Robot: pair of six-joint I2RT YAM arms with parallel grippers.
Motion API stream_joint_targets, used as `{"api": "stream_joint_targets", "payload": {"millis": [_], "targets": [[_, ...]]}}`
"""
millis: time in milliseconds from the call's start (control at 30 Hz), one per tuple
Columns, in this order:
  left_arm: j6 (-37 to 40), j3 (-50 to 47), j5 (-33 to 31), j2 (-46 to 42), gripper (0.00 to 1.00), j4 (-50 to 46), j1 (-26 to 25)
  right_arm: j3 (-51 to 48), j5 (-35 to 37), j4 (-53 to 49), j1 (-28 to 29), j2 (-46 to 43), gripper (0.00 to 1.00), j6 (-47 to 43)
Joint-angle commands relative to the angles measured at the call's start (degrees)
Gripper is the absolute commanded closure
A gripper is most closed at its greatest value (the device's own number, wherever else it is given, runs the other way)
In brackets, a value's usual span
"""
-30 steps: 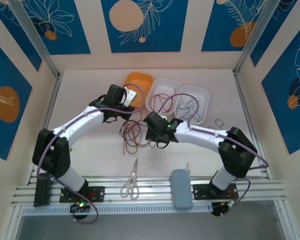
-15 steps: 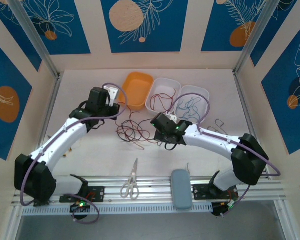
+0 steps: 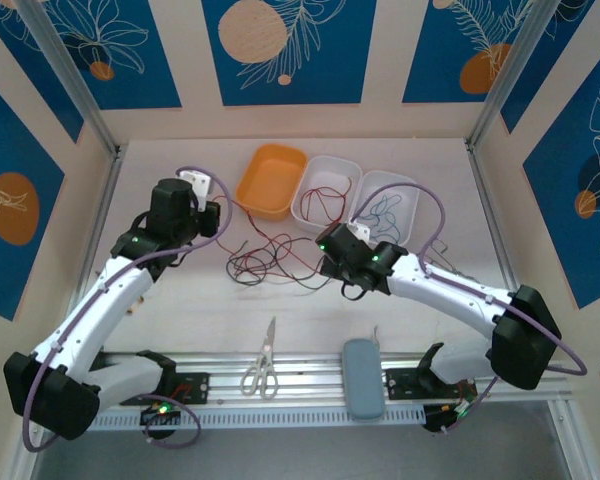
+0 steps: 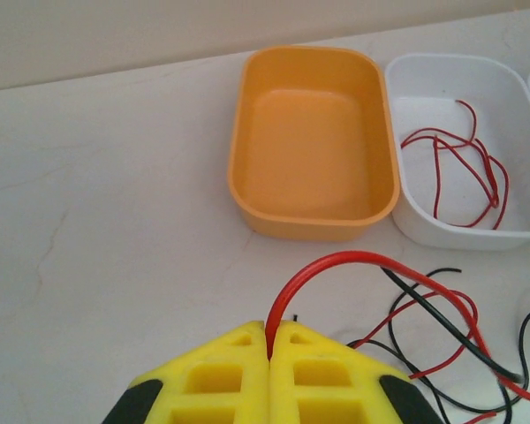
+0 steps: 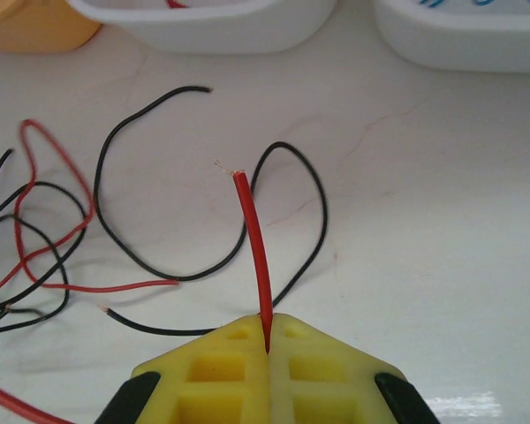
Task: Untangle the cables
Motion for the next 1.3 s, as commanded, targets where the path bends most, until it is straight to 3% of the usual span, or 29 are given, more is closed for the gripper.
{"api": "stream_joint_targets", "payload": {"millis": [0, 767, 867, 1033, 1267], "targets": [[-0.80, -0.54, -4.13, -2.17, 1.00, -1.42, 1.20, -2.30, 2.35, -3.68, -1.37, -3.11, 1.00, 1.21], [-1.75, 1.76, -8.75, -7.68, 1.00, -5.47, 3.84, -11.61, -0.19, -8.09, -10.00, -18.52, 1.00, 0.90], [-1.31, 2.43, -5.09, -8.67, 1.00, -5.59, 3.84, -11.79, -5.13, -3.87, -10.57, -19.30, 1.00, -4.44], [-0.31, 3.93, 7.02, -8.60, 1.00, -4.71, 3.76, -9.47, -16.29, 5.13, -9.18, -17.13, 0.98, -11.84], [0.79, 5.53, 18.21, -7.65, 1.00, -4.05, 3.44, -2.31, -20.13, 8.02, -4.24, -10.47, 0.64, -19.03]]}}
